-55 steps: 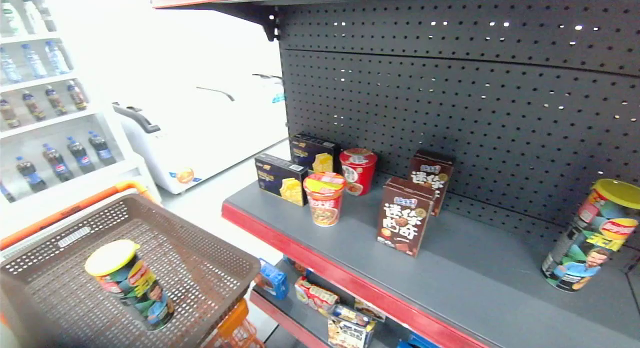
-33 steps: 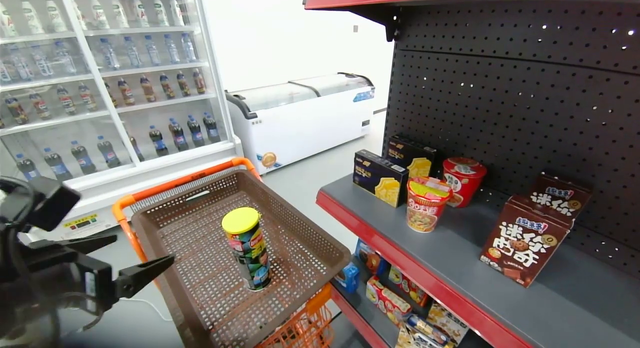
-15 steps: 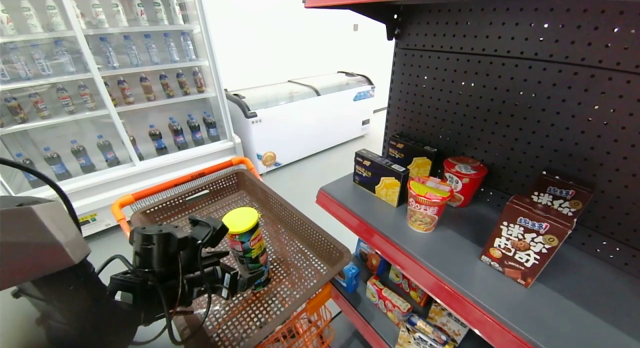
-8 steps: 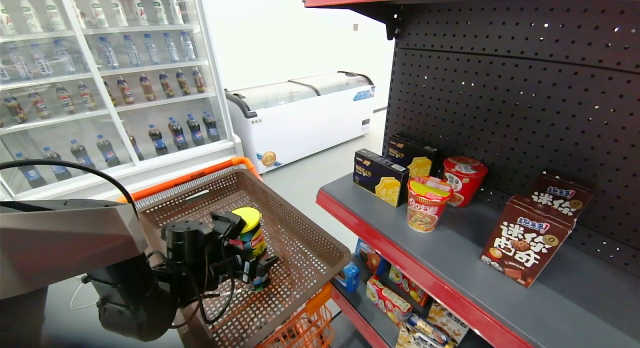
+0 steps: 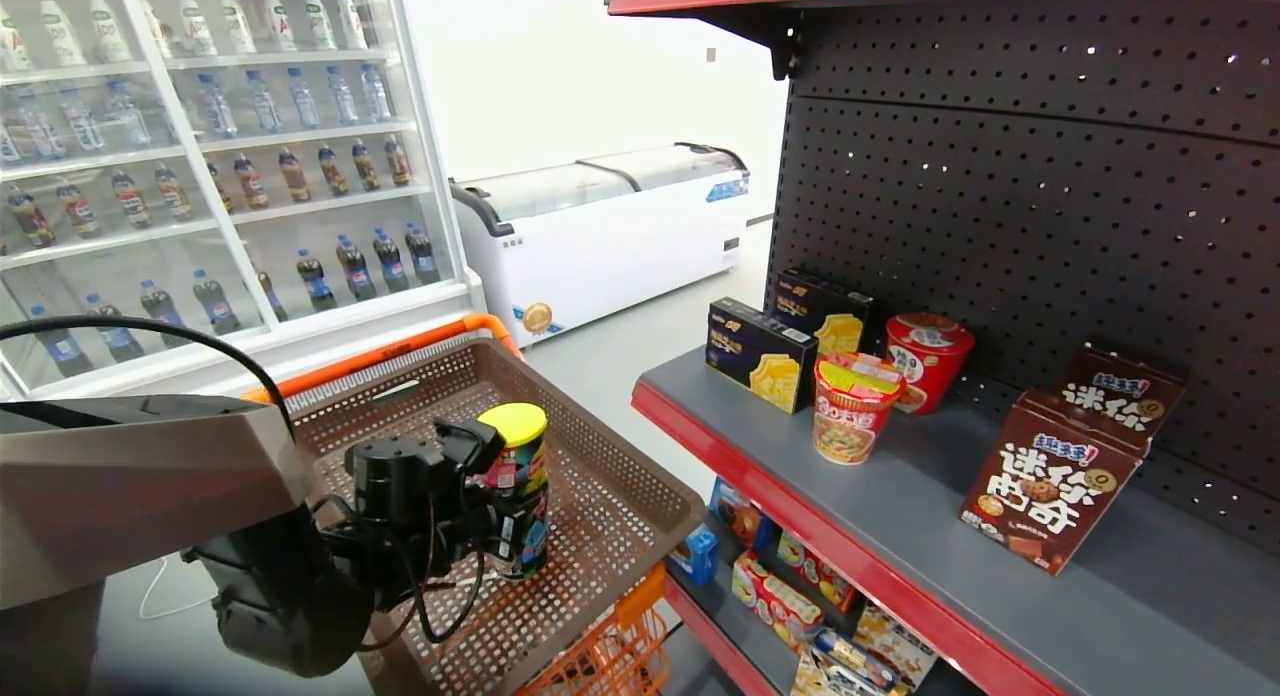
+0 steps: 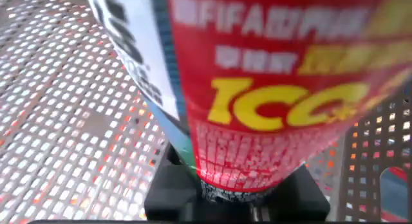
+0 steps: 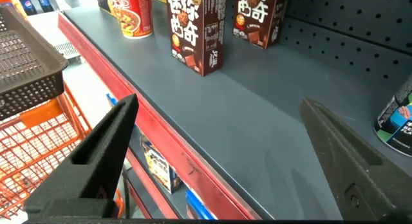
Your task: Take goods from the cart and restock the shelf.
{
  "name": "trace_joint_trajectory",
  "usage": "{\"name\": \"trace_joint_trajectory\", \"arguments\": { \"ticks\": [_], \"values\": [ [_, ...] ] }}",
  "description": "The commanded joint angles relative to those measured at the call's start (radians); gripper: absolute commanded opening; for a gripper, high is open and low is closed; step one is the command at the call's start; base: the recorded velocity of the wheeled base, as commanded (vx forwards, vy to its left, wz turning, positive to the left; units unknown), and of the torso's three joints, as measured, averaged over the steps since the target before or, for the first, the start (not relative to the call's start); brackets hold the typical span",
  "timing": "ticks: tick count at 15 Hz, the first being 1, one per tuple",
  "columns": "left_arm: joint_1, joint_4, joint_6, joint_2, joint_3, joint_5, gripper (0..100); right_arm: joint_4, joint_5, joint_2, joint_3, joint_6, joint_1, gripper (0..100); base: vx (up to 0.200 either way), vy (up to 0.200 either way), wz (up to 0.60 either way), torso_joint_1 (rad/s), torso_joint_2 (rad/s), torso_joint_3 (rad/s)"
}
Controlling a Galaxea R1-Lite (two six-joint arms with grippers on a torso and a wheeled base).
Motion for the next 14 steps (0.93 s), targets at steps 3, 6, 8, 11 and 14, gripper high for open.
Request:
{"name": "trace_joint_trajectory", "arguments": {
  "ticks": [3,6,8,11,14],
  "values": [
    [0.063,0.302,-0.035,-0.501,0.073,0.021,0,0.0,-0.001,0.0,-0.002,-0.001,0.0,100,0.0,0.0,0.0,0.0,0.0,0.0],
    [0.073,0.773,-0.122,-0.896,0.052,0.015,0,0.0,0.0,0.0,0.0,-0.001,0.0,100,0.0,0.0,0.0,0.0,0.0,0.0],
    [0.07,1.023,-0.129,-1.136,0.095,0.02,0,0.0,-0.001,0.0,0.0,-0.001,0.0,100,0.0,0.0,0.0,0.0,0.0,0.0],
    [0.071,1.057,-0.127,-1.376,0.222,0.023,0,0.0,0.0,0.0,0.0,-0.001,0.0,100,0.0,0.0,0.0,0.0,0.0,0.0],
    [0.07,1.144,-0.122,-1.738,0.309,0.053,0,0.0,0.0,0.0,0.0,-0.001,0.0,100,0.0,0.0,0.0,0.0,0.0,0.0]
  ]
}}
